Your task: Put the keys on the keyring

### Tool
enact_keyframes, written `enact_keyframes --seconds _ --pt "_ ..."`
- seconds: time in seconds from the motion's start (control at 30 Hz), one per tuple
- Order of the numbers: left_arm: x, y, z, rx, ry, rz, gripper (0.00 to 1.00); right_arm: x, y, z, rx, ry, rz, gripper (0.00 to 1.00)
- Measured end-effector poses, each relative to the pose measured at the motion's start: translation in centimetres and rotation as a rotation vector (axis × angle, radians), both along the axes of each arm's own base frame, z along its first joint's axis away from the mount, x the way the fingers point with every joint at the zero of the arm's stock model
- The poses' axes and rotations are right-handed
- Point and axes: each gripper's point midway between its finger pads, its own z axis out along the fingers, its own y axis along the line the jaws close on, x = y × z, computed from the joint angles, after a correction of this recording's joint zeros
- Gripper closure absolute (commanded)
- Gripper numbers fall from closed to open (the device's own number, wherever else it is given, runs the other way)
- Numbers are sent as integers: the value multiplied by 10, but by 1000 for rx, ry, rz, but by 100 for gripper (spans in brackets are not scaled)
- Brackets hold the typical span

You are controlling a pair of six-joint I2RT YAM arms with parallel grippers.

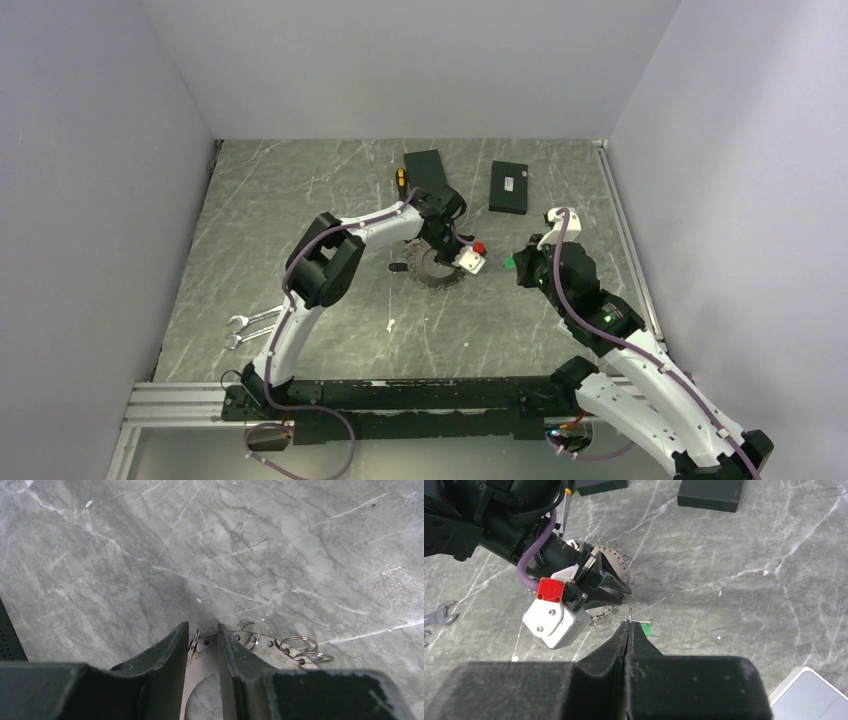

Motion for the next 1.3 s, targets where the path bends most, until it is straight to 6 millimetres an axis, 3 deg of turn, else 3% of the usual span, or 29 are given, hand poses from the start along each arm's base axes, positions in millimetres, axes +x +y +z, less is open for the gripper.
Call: enact_keyframes --seconds 0.77,1.3 --pt "13 5 -1 17 -18 48 74 -1 3 -2 5 6 15 100" --pt "28 12 -1 4 -9 111 73 0 4 -3 4 8 17 100"
